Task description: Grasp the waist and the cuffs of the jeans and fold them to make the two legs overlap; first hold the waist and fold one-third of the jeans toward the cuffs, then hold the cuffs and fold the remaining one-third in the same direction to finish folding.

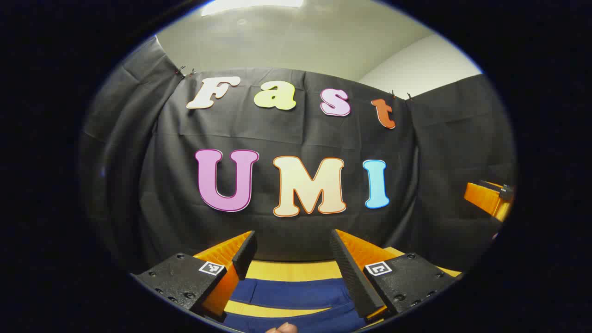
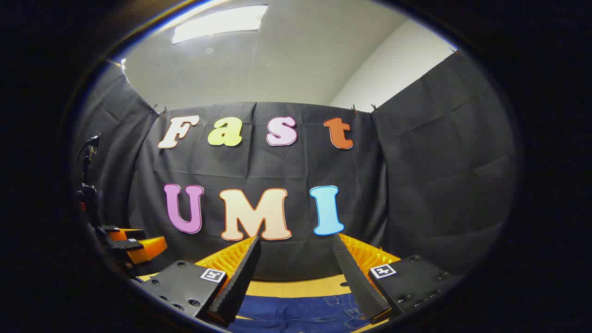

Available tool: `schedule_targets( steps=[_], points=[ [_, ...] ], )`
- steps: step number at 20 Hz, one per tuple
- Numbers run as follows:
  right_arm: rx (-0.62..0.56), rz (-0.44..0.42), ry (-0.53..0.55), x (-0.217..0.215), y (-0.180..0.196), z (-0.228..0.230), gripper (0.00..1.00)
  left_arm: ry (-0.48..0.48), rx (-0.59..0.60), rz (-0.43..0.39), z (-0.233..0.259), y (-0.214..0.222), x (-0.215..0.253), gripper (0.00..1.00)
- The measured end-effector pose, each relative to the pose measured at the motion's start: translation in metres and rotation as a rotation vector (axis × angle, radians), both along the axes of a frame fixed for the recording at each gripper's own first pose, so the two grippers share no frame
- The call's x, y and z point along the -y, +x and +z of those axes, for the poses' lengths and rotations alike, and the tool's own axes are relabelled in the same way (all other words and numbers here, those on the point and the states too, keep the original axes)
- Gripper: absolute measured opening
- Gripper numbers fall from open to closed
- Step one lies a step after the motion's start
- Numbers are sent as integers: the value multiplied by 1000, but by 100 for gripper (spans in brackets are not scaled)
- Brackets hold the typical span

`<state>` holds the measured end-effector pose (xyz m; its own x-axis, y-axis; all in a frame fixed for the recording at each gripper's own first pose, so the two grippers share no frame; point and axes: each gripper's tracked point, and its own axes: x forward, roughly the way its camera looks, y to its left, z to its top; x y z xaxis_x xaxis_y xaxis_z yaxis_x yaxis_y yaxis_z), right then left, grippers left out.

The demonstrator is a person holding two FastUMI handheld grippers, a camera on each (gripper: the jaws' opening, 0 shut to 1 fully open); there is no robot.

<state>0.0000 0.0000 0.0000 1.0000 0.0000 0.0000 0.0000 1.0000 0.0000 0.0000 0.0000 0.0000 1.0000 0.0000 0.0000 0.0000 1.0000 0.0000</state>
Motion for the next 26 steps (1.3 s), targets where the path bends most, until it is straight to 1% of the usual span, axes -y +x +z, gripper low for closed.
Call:
schedule_targets(
  steps=[2, 3, 4, 5, 6, 8, 9, 10, 13, 15, 17, 19, 20, 22, 23, 24, 26],
  points=[
    [-8, 4, -7, 1, 1, -2, 94, 7, -14, -8, -3, -2, 3, 93],
    [-11, 6, -16, 1, 1, -3, 97, 6, -16, -11, -3, -2, 3, 93],
    [-11, 9, -27, 1, 1, -3, 97, 5, -14, -14, -2, -2, 5, 93],
    [-12, 9, -37, 1, 1, -3, 94, 7, -13, -16, 0, -1, 5, 93],
    [-13, 10, -44, 1, 1, -4, 97, 9, -14, -19, -1, -1, 5, 92],
    [-16, 13, -61, 3, 1, -7, 97, 11, -17, -18, -2, -1, 6, 92],
    [-20, 12, -74, 5, 2, -9, 96, 13, -18, -14, -2, -2, 5, 94],
    [-24, 11, -92, 9, 3, -12, 99, 14, -15, -6, -2, -2, 5, 95],
    [-23, -12, -184, 37, 4, -17, 99, 17, -17, 15, -3, -3, 3, 92],
    [-27, -8, -247, 52, 2, -26, 100, 31, -24, 35, -5, -3, 1, 94],
    [-53, 26, -306, 64, -1, -45, 98, 43, -31, 56, -8, -2, 1, 94],
    [-73, 63, -369, 81, -5, -63, 99, 50, -39, 82, -12, -2, 1, 94],
    [-104, 82, -408, 89, -7, -80, 99, 51, -42, 99, -15, -3, 0, 92],
    [-167, 113, -478, 110, -12, -114, 99, 46, -61, 134, -27, -2, 1, 92],
    [-188, 130, -496, 116, -16, -126, 99, 40, -72, 154, -33, -3, 2, 95],
    [-207, 149, -510, 121, -17, -138, 99, 34, -90, 176, -41, -3, 1, 92],
    [-241, 194, -551, 130, -22, -164, 99, 16, -133, 206, -54, -6, 6, 95]
  ],
)
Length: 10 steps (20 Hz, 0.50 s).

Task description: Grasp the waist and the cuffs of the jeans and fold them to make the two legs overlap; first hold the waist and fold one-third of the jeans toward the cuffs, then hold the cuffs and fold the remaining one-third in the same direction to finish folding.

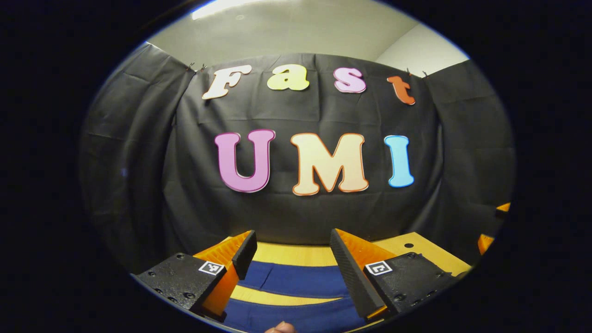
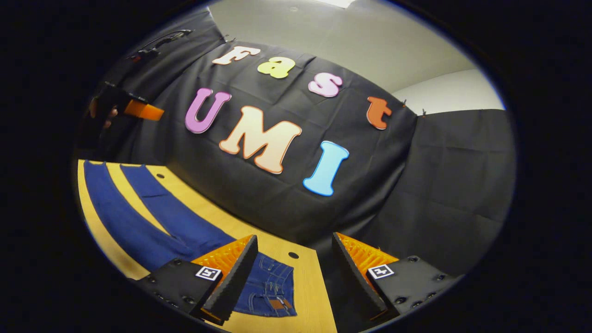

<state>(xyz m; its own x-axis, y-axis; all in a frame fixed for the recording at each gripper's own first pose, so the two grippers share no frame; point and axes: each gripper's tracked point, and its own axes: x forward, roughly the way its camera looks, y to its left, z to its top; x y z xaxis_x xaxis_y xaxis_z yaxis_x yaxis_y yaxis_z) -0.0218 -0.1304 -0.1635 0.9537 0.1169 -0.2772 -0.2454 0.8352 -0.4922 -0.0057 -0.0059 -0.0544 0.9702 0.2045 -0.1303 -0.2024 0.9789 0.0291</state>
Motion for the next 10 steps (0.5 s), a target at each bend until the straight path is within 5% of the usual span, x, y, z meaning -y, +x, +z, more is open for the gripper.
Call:
schedule_targets(
  steps=[10],
  points=[
    [-261, 264, -383, 35, -51, -156, 99, 88, -101, 25, -24, -5, 12, 95]
  ],
)
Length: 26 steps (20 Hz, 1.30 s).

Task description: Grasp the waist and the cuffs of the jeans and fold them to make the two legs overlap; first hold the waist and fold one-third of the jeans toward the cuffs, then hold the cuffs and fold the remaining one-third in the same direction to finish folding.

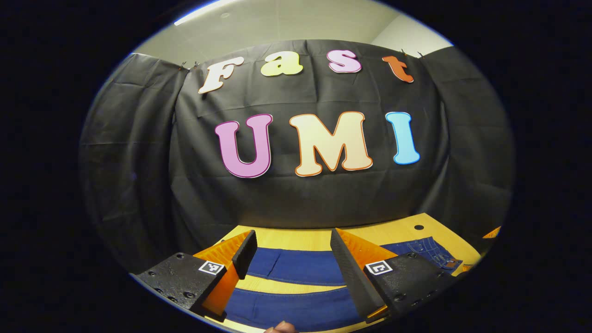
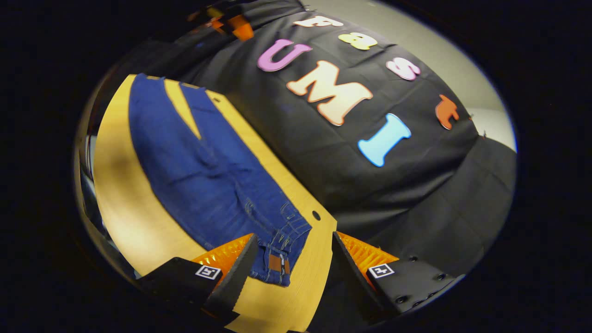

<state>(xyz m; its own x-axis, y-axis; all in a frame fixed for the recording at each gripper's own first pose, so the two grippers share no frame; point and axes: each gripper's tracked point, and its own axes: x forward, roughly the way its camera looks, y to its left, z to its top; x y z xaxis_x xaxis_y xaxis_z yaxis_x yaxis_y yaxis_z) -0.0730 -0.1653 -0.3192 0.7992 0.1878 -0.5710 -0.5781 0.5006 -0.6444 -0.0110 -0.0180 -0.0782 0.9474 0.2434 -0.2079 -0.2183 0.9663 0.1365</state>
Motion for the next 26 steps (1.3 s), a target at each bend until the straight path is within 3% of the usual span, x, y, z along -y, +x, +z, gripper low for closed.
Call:
schedule_targets(
  steps=[7, 15, 16, 20, 21, 25, 26],
  points=[
    [-176, 233, -169, -19, -20, -69, 99, 22, -48, 33, -22, -8, -6, 93],
    [-286, 370, -383, -6, -28, -119, 95, 38, -96, 95, -36, -22, -23, 92],
    [-273, 393, -408, -7, -27, -120, 99, 44, -99, 104, -35, -23, -26, 92],
    [-285, 416, -445, -10, -21, -134, 91, 63, -108, 127, -34, -28, -33, 92],
    [-266, 428, -463, -13, -13, -133, 81, 65, -111, 131, -34, -30, -32, 92],
    [-268, 431, -488, -18, -11, -145, 74, 75, -128, 136, -35, -32, -31, 92],
    [-279, 420, -487, -18, -7, -149, 64, 76, -133, 134, -36, -32, -30, 94]
  ],
)
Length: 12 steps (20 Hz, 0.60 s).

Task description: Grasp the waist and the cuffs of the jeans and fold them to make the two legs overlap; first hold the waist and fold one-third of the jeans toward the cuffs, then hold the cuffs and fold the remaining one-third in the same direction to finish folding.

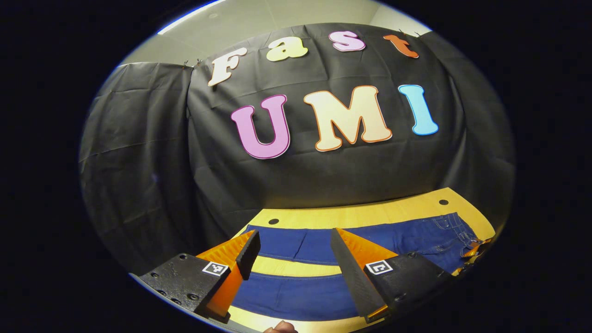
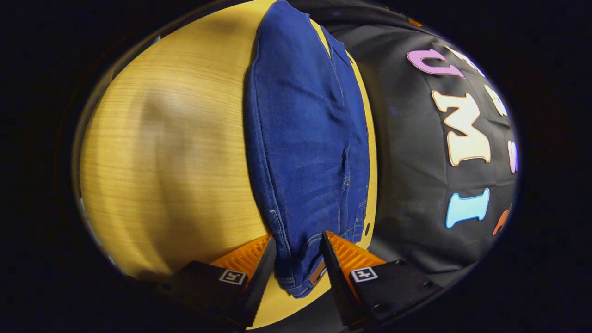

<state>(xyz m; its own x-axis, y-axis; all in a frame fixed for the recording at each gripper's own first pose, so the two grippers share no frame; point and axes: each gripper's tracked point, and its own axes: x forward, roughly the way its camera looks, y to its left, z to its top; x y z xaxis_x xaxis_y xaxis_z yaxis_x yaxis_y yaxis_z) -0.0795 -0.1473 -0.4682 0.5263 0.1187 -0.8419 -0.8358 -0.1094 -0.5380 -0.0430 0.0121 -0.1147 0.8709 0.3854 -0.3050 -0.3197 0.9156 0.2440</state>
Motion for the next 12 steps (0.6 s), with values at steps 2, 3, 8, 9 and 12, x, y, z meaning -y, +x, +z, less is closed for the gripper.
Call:
schedule_targets(
  steps=[2, 3, 8, 9, 12],
  points=[
    [-22, -12, -9, -2, 6, -11, 47, 11, -8, -6, 0, 0, 1, 92],
    [-25, -10, -19, -3, 4, -13, 25, 22, -14, -11, -2, 0, 0, 92],
    [-29, -74, 29, 0, 9, -10, 8, 103, -57, -15, -6, -11, -11, 95],
    [-32, -105, 39, 2, 11, -12, 3, 122, -70, -25, -9, -13, -14, 95],
    [-15, -112, 34, -2, 8, -10, 3, 225, -132, -65, -17, -20, -36, 94]
  ],
)
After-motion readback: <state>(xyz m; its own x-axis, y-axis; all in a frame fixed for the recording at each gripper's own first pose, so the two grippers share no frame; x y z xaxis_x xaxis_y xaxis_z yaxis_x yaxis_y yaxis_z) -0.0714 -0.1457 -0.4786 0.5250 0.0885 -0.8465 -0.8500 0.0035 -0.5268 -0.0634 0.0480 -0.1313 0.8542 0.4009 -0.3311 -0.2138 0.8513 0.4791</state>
